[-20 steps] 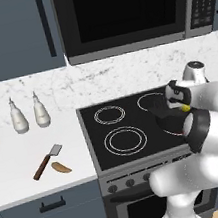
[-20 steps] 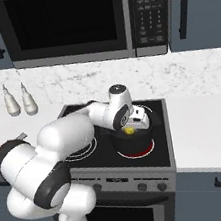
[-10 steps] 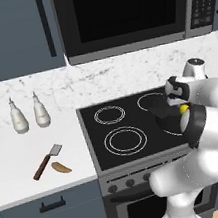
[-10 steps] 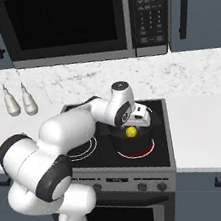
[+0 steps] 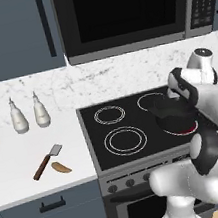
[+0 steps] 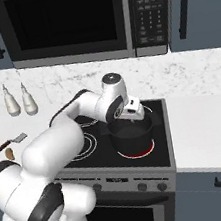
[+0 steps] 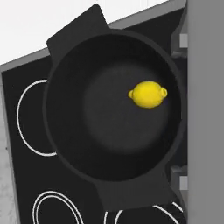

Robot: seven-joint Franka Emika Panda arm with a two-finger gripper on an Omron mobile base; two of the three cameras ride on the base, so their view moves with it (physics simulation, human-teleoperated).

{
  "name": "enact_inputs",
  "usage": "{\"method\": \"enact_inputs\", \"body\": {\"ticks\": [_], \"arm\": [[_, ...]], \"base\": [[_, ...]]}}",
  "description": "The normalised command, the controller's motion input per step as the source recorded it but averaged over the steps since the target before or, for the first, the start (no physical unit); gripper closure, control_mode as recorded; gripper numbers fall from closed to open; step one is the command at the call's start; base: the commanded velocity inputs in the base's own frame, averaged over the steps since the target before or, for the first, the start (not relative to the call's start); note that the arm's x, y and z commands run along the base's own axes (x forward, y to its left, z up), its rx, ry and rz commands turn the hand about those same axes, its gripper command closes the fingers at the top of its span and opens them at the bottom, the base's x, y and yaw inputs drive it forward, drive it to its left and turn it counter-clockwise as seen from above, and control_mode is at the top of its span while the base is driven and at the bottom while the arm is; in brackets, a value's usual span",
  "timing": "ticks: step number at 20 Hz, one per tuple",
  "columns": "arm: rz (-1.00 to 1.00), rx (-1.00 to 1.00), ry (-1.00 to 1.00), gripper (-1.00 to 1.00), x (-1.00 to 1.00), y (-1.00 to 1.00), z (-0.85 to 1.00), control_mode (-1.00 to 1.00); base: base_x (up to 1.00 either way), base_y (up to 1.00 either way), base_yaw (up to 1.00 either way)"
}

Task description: Put the sweet potato and lemon in the pot. Retrieve the spatula and lightly stir the vegetables in the pot.

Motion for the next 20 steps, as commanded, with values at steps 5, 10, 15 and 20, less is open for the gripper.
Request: {"method": "enact_inputs", "body": {"ticks": [5,10,15,20], "arm": [[0.0,-0.07,-0.18,-1.0,-0.85,0.99,0.92,-1.0],[0.07,-0.07,0.03,-1.0,-0.28,1.0,0.43,-1.0],[0.15,-0.04,0.09,-1.0,-0.17,1.0,0.07,-1.0],[0.17,-0.01,0.03,-1.0,-0.28,1.0,0.0,-1.0]], "base": [[0.0,0.0,0.0],[0.0,0.0,0.0],[0.0,0.0,0.0],[0.0,0.0,0.0]]}}
